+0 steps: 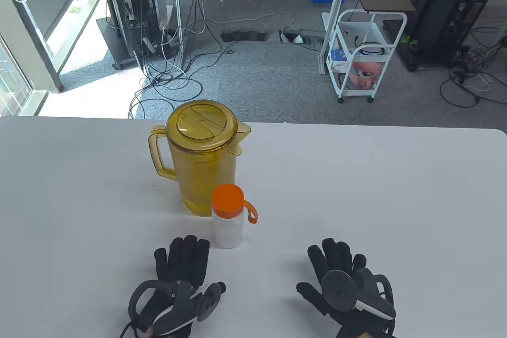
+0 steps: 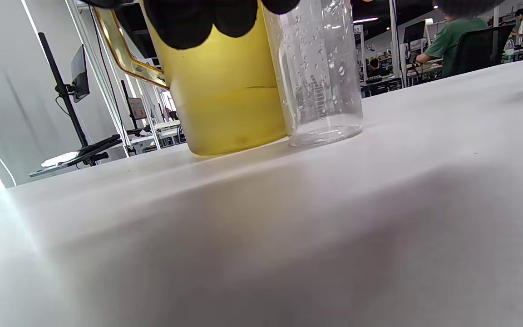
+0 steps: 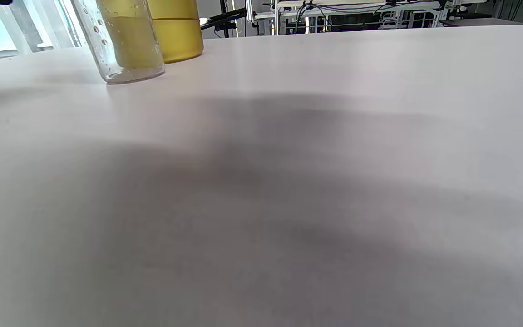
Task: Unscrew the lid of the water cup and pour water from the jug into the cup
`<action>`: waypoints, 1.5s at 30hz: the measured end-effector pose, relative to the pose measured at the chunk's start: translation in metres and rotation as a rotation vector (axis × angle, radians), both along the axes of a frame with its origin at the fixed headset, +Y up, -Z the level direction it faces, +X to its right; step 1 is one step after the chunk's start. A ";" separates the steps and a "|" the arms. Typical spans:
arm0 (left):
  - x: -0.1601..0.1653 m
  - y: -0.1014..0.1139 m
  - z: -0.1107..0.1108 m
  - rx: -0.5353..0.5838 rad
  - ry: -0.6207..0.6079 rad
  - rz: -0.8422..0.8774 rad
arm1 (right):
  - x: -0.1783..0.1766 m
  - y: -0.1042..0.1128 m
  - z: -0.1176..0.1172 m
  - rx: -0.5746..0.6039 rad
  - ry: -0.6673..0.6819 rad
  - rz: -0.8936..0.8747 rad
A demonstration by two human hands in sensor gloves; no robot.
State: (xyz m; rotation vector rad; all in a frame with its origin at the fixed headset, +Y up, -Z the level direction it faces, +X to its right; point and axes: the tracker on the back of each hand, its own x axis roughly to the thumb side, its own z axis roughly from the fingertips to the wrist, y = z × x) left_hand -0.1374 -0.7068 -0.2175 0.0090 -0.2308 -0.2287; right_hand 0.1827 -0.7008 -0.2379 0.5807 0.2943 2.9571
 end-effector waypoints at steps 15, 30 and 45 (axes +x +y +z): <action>0.001 0.000 -0.001 0.005 -0.002 0.005 | 0.002 0.001 -0.001 -0.003 -0.005 0.001; -0.004 0.010 -0.013 -0.050 0.136 0.502 | 0.003 0.003 -0.001 -0.008 -0.002 -0.017; 0.016 0.008 -0.064 0.029 0.245 0.787 | -0.001 0.007 0.003 0.005 0.028 -0.020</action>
